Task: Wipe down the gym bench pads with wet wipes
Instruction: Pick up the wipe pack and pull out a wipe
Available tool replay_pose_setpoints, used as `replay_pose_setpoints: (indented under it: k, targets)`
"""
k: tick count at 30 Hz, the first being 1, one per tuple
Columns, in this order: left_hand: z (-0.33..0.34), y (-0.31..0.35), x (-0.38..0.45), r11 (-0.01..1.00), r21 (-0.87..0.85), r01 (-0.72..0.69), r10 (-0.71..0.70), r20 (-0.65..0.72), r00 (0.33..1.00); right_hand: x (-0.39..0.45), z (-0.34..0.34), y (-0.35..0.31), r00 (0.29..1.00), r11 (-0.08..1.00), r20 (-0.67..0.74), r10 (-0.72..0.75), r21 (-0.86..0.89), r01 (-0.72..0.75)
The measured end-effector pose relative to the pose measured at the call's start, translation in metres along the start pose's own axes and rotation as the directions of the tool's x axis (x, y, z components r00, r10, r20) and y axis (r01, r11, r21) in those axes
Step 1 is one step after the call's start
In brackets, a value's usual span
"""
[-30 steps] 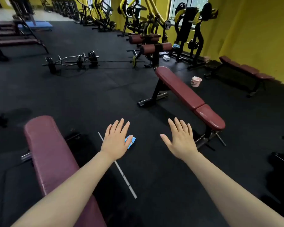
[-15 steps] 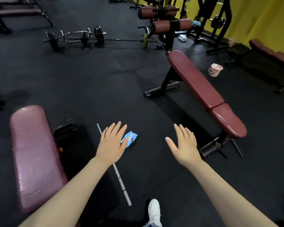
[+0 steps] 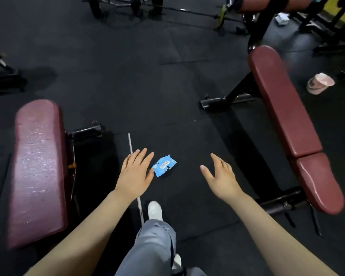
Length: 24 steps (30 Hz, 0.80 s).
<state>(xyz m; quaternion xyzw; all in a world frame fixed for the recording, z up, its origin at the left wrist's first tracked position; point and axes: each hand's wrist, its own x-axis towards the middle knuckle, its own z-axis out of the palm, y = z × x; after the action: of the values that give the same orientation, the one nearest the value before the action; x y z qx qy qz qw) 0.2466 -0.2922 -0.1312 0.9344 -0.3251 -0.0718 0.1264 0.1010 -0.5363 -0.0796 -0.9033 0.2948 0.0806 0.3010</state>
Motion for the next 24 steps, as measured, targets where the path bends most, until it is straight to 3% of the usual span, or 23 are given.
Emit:
replay_pose_setpoints:
  k: [13,18,24]
  targets:
    - [0.073,-0.078,0.173,0.970,-0.087,0.228,-0.208,0.195,0.958,0.256,0.072,-0.007,0.975,0.982,0.222,-0.006,-0.181,0.047]
    - [0.138,-0.096,0.211,0.930,-0.092,0.355,-0.316,0.288,0.904,0.335,0.130,0.019,0.906,0.969,0.410,0.106,-0.247,-0.001]
    - [0.241,-0.112,0.244,0.868,-0.094,0.487,-0.425,0.368,0.827,0.414,0.216,0.062,0.869,0.928,0.495,0.022,-0.333,0.166]
